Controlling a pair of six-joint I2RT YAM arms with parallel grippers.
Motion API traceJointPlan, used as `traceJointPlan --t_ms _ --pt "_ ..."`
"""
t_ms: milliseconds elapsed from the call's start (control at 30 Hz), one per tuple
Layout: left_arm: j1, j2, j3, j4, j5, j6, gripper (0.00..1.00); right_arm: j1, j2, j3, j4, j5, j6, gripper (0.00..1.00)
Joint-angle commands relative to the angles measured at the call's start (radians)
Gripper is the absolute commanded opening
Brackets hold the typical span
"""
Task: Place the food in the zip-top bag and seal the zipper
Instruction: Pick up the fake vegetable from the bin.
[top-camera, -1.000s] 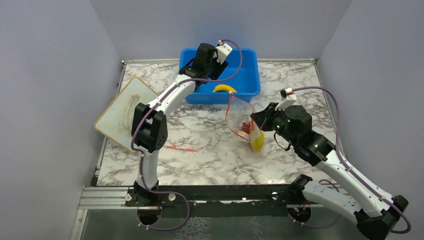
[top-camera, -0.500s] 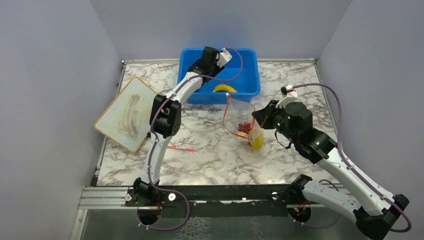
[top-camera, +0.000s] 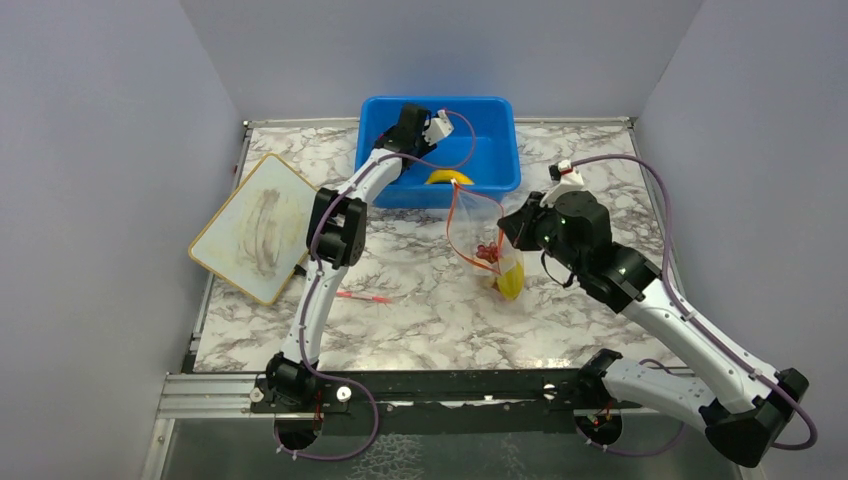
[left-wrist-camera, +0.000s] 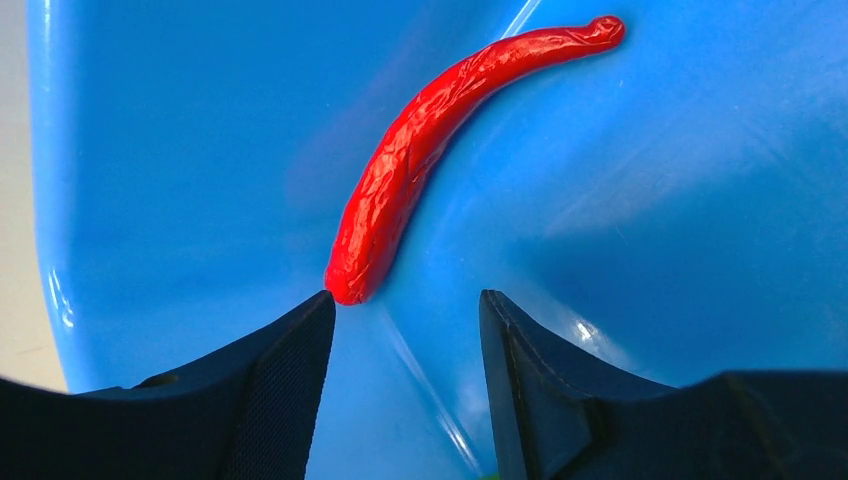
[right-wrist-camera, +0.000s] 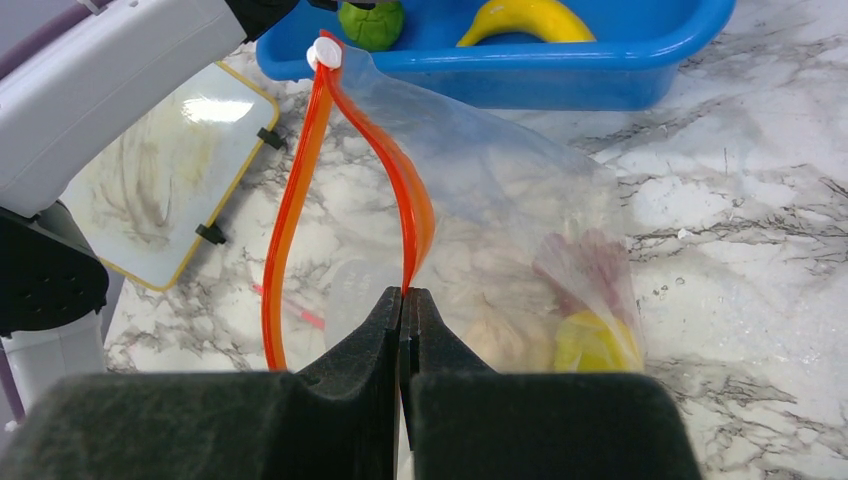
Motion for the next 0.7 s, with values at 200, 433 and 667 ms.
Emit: traceJointPlan --t_ms 200,433,667 --pt "0.026 0.084 0.077 0.063 -0.011 0.061 0.59 0.005 0.013 0.047 -0.019 0.028 -0.028 0.01" --pt "0.042 0.120 0.094 0.151 -0.027 0.072 0.61 0.005 0.018 0.051 -0.028 0.041 -0.047 0.01" --pt "0.053 0.160 0.118 0.163 -0.023 0.094 0.62 0.004 0.027 0.061 -0.025 0.065 -0.065 0.01"
